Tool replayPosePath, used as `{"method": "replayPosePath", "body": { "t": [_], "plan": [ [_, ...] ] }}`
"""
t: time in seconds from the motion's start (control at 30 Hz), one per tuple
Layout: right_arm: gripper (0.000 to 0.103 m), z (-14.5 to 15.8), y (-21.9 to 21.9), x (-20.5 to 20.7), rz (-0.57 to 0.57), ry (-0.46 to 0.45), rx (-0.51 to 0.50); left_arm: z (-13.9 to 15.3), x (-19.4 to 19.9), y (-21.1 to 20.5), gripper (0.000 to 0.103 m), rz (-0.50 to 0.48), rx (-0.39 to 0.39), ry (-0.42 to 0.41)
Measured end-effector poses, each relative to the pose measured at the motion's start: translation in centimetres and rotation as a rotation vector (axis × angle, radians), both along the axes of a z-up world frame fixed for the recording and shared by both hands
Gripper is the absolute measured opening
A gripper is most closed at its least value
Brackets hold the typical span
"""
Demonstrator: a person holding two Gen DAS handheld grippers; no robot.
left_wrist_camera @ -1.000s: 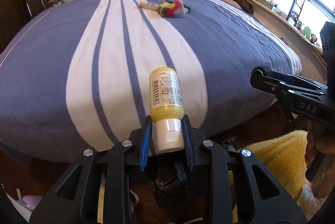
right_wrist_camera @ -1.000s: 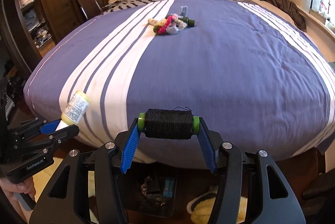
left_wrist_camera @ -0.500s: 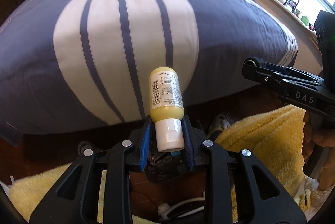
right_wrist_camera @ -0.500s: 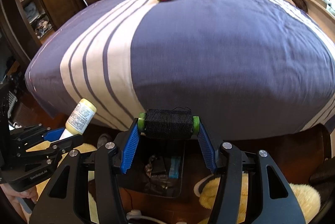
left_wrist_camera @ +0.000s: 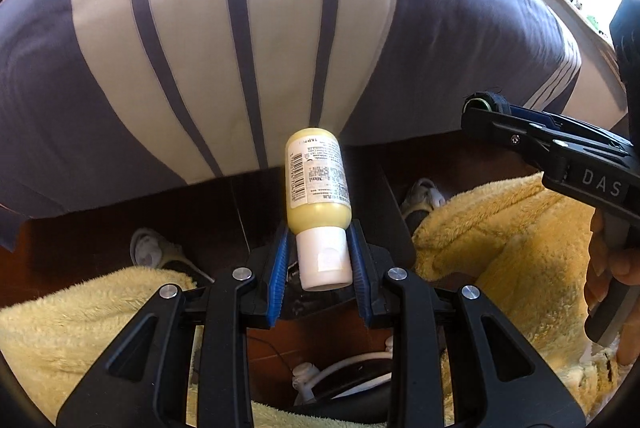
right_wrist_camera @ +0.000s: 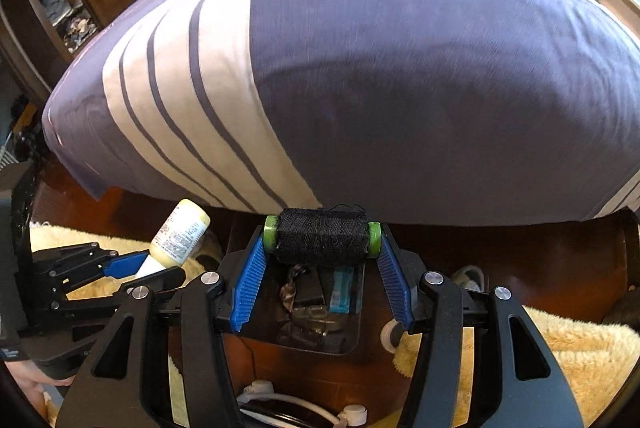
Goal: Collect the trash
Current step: 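Carry the spool and yellow bottle down to the bin and open both tools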
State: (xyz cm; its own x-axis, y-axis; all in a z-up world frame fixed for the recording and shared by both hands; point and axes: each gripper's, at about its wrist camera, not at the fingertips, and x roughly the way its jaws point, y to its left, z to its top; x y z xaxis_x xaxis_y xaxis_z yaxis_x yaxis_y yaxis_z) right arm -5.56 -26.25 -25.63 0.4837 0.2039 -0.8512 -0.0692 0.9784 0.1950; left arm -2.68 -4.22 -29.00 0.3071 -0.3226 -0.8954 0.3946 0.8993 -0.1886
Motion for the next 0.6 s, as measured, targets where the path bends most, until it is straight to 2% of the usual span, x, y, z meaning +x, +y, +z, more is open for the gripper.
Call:
{"method": "replayPosePath", "body": {
  "t": [0.6],
  "plan": [
    [0.055,-4.9,0.9,2.5,0.022,0.147,0.026,-5.2,1.7,-0.4,0.027,-0.031,-0.003,0.162]
  ]
}}
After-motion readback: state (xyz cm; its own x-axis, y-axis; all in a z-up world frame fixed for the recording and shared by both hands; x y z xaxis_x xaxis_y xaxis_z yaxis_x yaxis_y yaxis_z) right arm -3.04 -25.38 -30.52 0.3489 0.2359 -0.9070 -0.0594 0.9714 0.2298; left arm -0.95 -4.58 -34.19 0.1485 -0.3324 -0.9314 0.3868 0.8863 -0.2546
